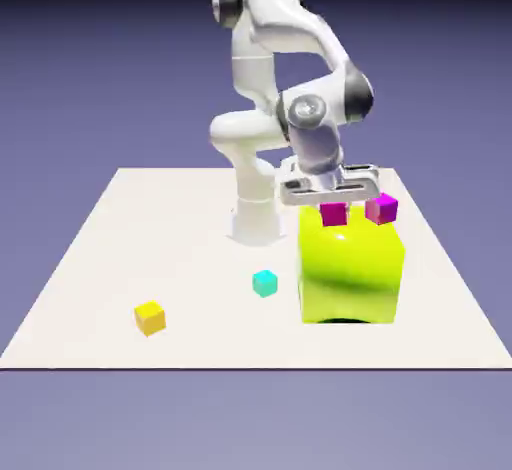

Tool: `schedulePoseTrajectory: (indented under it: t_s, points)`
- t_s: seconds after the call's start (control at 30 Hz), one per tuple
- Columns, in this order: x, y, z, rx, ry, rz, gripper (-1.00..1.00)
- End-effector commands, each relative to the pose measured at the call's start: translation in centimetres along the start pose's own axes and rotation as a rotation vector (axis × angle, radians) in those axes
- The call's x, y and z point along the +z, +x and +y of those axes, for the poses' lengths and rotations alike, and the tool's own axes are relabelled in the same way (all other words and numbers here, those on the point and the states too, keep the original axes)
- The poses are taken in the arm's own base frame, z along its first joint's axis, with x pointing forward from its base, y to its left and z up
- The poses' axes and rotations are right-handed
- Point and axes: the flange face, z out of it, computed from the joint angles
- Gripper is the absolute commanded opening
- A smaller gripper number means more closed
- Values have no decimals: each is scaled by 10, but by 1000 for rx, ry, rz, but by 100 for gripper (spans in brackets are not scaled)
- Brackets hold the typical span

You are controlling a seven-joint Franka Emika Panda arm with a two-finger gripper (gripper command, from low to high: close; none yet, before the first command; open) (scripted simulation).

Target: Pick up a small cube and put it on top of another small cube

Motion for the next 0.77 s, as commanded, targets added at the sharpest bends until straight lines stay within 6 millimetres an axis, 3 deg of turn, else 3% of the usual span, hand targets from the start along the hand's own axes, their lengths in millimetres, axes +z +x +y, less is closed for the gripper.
schedulePoseTrajectory:
  t_s: [0.0, 0.23, 0.27, 0.33, 0.63, 0.67, 0.73]
  points:
    - [0, -17, -4, -23, -25, 16, -100]
    - [6, -140, -19, -172, -185, 134, -100]
    - [9, -149, -19, -185, -206, 161, -100]
    - [12, -145, -21, -186, -215, 184, -100]
    - [77, -126, -16, -185, -215, 184, -100]
    - [78, -126, -16, -185, -215, 184, 100]
    - [70, -129, -17, -187, -214, 183, 100]
